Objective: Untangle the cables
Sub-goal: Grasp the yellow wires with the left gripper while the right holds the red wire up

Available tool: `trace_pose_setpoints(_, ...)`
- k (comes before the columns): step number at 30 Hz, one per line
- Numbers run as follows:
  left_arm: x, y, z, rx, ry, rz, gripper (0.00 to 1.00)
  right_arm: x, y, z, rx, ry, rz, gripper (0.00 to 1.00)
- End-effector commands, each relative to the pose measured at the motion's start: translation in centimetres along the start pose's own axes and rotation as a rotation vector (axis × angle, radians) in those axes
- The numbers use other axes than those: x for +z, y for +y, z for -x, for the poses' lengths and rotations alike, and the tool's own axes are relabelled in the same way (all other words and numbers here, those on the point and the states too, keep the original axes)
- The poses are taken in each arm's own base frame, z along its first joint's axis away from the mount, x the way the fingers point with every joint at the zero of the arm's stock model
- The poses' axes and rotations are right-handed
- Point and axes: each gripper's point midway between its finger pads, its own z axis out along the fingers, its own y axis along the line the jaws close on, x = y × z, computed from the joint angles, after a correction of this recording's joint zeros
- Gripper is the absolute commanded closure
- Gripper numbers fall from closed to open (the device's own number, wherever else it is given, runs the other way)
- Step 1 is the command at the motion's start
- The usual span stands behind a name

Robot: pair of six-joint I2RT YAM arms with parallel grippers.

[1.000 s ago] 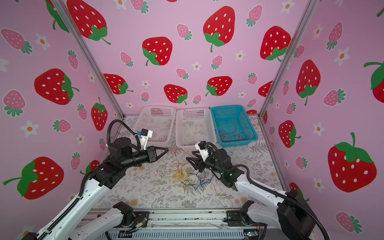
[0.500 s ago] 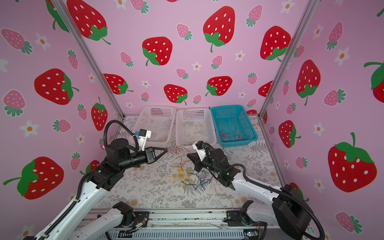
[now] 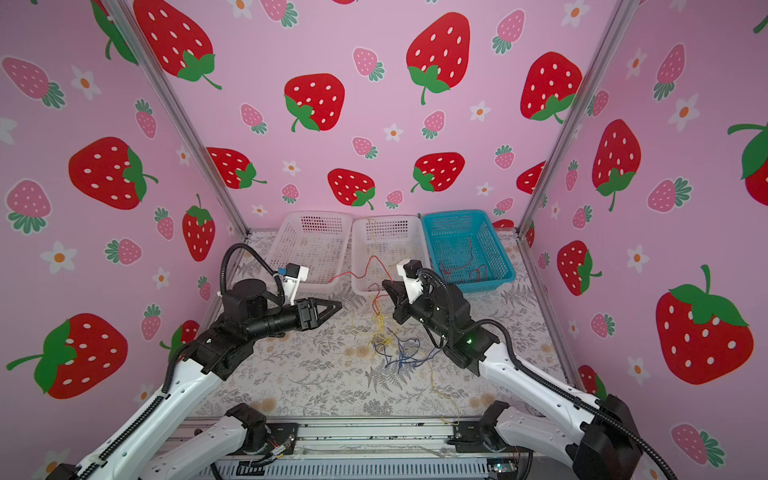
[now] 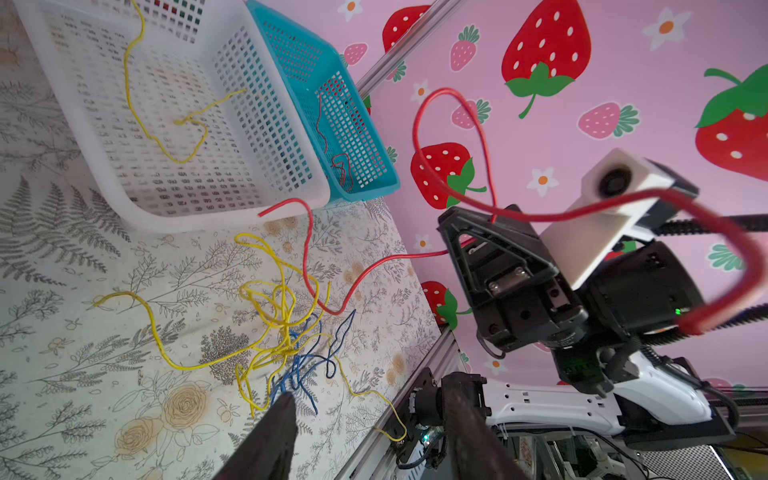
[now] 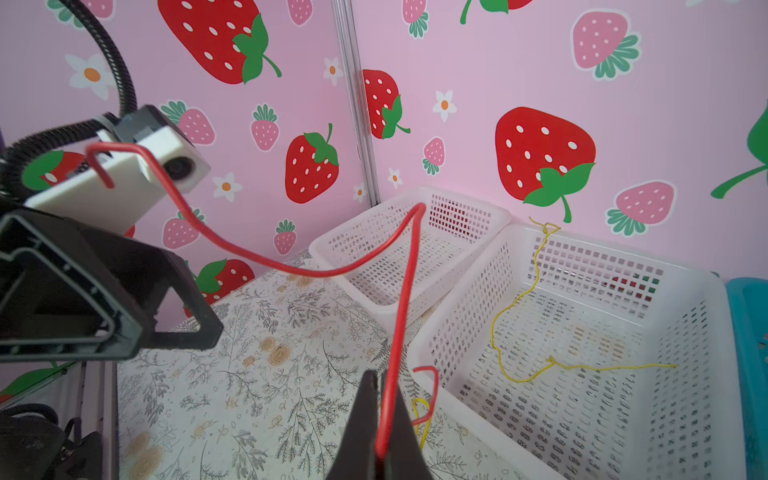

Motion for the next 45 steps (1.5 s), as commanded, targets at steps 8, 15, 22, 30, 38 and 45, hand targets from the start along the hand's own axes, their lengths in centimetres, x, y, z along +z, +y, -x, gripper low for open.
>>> trace_pose_setpoints(8, 2.2, 0.2, -3.1, -0.015, 0.038, -0.154, 0.33, -2.0, 1.5, 5.3, 0.109, -0.099, 0.052, 1.0)
trace_pose_setpoints(15, 3.8, 0.1, -5.3, 0.081, 0.098, -0.132, 0.33, -2.4, 2.8, 6.7, 0.148, -0.113, 0.122, 1.0)
trace_pose_setpoints(22, 4.9, -0.8, -5.7, 0.159, 0.106, -0.124, 0.33, -2.9, 3.5, 7.1, 0.176, -0.115, 0.154, 1.0)
trace_pose_setpoints(30, 5.7, -1.4, -5.8, 0.296, 0.109, -0.048, 0.33, -3.0, 4.5, 7.0, 0.206, -0.106, 0.214, 1.0)
trace_pose_setpoints(38, 5.1, -0.8, -5.2, 0.394, 0.071, 0.051, 0.41, -3.2, 5.2, 6.8, 0.238, -0.095, 0.248, 1.0)
trace_pose_setpoints(45, 5.6, -0.5, -6.1, 0.431, 0.098, 0.073, 0.45, -3.6, 5.8, 7.5, 0.263, -0.106, 0.28, 1.0)
